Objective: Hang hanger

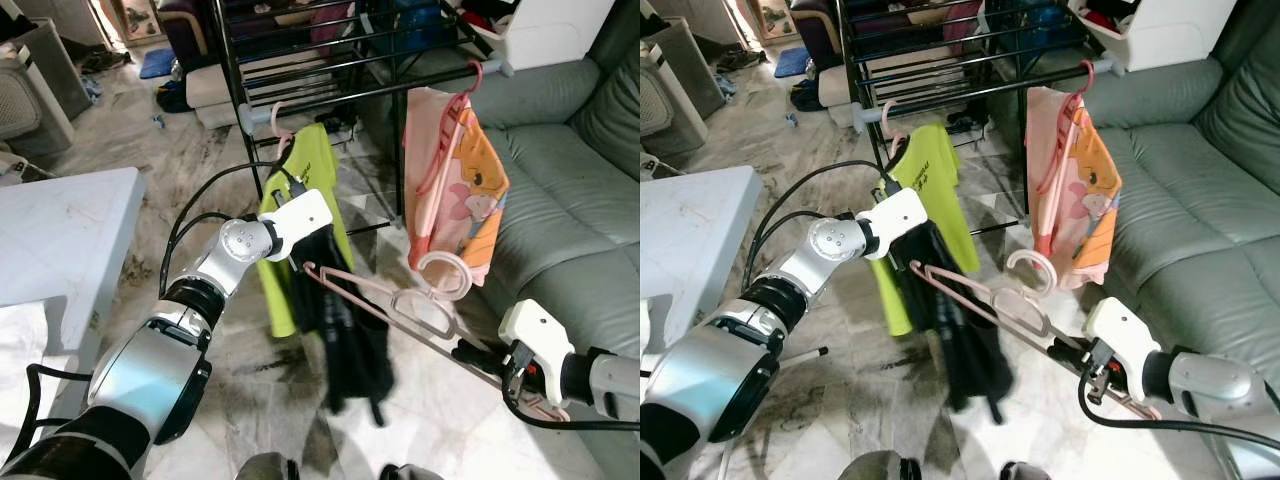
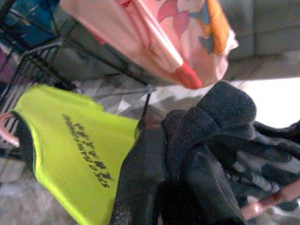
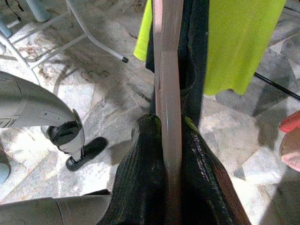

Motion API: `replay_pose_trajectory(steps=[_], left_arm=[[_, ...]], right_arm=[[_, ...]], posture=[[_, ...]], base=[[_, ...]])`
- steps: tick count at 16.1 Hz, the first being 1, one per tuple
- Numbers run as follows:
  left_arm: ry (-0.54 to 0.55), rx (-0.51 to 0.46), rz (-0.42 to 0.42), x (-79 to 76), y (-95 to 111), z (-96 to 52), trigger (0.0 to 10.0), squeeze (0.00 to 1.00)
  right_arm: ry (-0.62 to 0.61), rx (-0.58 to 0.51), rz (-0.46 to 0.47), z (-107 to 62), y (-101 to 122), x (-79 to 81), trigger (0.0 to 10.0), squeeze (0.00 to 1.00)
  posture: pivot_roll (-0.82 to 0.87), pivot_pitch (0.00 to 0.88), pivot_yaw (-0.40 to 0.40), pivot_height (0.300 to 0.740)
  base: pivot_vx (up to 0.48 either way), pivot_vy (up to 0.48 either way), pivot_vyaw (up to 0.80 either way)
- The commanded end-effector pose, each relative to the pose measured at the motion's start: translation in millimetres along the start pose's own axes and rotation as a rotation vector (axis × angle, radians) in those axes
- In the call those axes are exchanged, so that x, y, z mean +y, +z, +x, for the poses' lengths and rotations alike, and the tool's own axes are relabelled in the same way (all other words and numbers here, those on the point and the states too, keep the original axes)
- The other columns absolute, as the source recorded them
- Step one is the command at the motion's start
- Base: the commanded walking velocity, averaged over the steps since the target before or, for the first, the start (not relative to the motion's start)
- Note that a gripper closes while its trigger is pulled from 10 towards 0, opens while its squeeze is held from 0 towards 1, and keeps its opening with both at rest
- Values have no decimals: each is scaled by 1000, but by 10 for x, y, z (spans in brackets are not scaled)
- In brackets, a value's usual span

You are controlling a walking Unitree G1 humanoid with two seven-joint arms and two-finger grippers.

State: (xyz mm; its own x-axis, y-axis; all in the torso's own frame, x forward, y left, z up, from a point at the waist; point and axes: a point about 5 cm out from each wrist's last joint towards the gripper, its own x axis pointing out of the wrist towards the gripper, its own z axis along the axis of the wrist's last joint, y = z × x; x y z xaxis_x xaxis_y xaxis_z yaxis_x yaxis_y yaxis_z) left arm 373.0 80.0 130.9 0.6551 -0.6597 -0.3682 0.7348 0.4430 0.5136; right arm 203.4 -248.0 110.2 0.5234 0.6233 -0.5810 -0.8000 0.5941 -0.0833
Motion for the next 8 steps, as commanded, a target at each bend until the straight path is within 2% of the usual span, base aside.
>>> replay_pose_trajectory(steps=[1,3,4,8], left_arm=[[45,-40,23,125,59,-60,10000,0],[218,31,83,276,-31,-118,10000,0],[244,48,99,306,-49,-132,10000,0],[248,45,73,339,-51,-156,10000,0]], right_arm=[[3,-11,-16,-1,34,12,10000,0],[25,27,-20,-65,1,18,10000,0],[27,37,-22,-94,-7,9,10000,0],[-11,60,-33,-180,-19,-78,10000,0]], posture=[[-117,0,114,740],[-120,0,119,740],[-123,0,121,740],[-127,0,123,740]], base=[[0,0,0],[0,0,0],[0,0,0],[0,0,0]])
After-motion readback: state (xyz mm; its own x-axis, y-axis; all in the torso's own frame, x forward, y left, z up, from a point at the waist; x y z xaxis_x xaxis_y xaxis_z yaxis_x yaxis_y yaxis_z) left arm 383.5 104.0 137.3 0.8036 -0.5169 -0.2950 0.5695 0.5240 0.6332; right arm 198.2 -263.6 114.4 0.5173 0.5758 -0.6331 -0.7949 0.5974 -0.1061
